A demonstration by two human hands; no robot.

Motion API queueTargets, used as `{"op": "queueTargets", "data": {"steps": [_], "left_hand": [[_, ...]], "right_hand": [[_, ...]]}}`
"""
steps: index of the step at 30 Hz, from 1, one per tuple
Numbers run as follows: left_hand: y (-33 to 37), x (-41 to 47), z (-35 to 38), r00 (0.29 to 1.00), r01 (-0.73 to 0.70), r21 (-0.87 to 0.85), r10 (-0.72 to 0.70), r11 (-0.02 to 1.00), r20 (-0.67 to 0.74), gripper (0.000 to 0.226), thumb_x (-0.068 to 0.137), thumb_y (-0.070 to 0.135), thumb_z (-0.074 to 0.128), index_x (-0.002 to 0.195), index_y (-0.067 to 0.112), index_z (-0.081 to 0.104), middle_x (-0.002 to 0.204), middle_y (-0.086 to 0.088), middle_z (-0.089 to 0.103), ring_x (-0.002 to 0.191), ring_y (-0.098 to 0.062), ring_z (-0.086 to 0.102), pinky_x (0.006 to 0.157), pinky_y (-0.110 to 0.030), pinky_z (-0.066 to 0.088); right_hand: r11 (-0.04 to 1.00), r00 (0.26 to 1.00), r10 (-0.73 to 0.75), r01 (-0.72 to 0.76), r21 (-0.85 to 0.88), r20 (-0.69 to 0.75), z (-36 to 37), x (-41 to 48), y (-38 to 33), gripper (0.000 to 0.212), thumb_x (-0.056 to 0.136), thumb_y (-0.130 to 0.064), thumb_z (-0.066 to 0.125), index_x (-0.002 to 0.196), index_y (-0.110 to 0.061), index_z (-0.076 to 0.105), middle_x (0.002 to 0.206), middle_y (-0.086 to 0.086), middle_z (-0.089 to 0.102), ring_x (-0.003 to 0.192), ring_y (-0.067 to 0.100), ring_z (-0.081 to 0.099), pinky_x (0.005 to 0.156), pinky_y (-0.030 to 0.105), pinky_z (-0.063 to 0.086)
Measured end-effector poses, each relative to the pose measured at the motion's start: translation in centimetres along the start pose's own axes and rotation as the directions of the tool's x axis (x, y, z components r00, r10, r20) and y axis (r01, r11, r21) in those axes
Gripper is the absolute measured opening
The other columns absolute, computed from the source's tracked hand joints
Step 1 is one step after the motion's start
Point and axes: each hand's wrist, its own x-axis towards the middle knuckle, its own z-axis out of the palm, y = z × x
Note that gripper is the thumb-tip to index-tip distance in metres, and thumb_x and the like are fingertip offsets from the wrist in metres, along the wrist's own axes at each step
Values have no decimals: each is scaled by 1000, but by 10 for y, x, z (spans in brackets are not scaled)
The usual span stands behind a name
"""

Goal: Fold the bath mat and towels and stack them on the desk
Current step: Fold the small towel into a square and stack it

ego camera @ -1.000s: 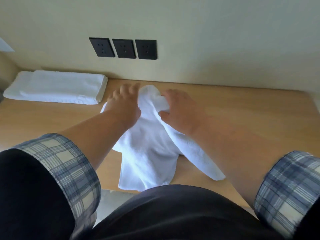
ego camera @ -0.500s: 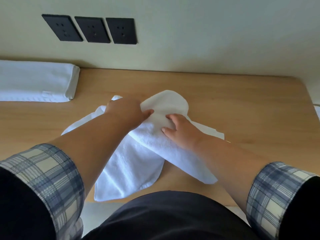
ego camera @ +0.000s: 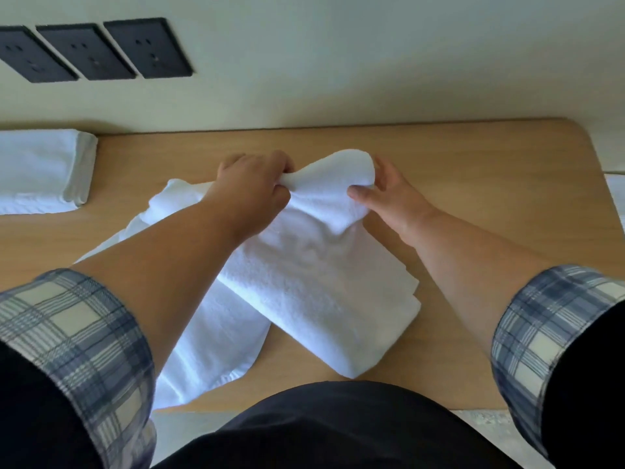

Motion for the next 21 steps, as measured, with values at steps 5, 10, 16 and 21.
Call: {"op": "queueTargets", "data": {"steps": [5,10,16,21], "left_hand": [[37,19,0,1000,19,-47,-20,999,-3,22,77,19,41,95,25,52,83,7,57,85,-18,48,95,-31,25],[85,52,1,962,74,-71,-52,995,268,32,80,39,55,112,36,54,94,17,60,84,-12,54,73,-31,40],[123,90,11,930,53,-127,-2,991,367,10,85,38,60,95,36,60,83,12,64,76,-10,60,61,-31,45],[136,114,28,962,85,-237,-17,968,273,14,85,32,60,83,43,53,72,12,58,62,2,53,52,-24,35]], "right_hand": [[993,996,-65,71,-96,66,-31,-7,-6,33,61,-68,74,92,-56,68,98,-24,72,92,-2,68,88,32,53],[977,974,-213,214,-13,77,-53,-28,-9,19,82,-41,65,95,-55,67,96,-26,71,90,-7,66,72,13,50],[978,971,-199,205,30,-135,-72,-26,2,41,78,-39,73,111,-26,53,96,-13,67,84,3,62,72,23,49],[1000,993,2,0,-21,118,-110,-25,31,75,71,-45,83,135,-31,46,117,-12,66,107,10,64,98,38,50]]}}
